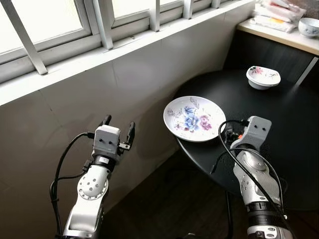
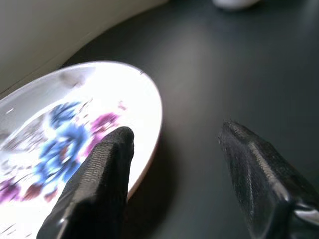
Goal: Kitchen organization
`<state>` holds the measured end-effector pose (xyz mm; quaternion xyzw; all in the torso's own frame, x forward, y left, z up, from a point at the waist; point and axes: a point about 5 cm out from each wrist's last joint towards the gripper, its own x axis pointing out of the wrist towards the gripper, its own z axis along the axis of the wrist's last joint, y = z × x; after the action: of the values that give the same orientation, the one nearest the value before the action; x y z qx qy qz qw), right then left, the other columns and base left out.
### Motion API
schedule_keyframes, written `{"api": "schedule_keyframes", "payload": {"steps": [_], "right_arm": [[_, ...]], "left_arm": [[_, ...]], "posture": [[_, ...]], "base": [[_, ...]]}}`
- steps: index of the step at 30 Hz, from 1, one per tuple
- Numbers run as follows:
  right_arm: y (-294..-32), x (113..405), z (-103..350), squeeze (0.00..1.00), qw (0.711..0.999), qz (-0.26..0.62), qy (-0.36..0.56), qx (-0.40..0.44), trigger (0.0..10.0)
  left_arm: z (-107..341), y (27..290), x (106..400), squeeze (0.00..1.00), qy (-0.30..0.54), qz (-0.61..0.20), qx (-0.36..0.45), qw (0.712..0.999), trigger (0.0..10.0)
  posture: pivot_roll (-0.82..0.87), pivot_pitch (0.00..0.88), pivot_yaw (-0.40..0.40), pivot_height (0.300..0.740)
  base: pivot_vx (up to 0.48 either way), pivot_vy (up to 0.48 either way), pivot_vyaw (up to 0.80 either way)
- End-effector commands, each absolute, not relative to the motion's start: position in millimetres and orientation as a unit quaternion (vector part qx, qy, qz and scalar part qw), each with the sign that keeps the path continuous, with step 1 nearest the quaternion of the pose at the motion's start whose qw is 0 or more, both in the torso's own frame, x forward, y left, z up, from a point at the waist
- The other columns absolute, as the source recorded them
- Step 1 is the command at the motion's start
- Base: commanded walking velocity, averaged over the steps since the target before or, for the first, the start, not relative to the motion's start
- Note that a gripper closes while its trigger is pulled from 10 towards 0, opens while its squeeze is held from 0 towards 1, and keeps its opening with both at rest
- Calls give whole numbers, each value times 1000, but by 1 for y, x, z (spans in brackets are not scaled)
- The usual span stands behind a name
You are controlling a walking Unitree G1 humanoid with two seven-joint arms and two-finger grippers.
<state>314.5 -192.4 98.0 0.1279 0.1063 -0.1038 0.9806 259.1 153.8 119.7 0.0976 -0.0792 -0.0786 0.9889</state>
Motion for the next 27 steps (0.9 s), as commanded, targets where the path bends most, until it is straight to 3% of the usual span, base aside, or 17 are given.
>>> {"api": "schedule_keyframes", "payload": {"steps": [1, 16, 27], "right_arm": [[-190, 319, 99, 0, 978, -88, 119, 149, 10000], [-202, 337, 90, 0, 938, -105, 204, 259, 10000], [-199, 349, 83, 0, 923, -76, 266, 269, 10000]], "left_arm": [[124, 150, 258, 0, -87, -85, 102, 987, 10000], [125, 146, 257, 0, -84, -87, 105, 987, 10000], [124, 145, 258, 0, -81, -86, 107, 987, 10000]], "posture": [[16, 32, -19, 740], [25, 52, -29, 740], [22, 47, -28, 740]], "base": [[0, 0, 0], [0, 0, 0], [0, 0, 0]]}}
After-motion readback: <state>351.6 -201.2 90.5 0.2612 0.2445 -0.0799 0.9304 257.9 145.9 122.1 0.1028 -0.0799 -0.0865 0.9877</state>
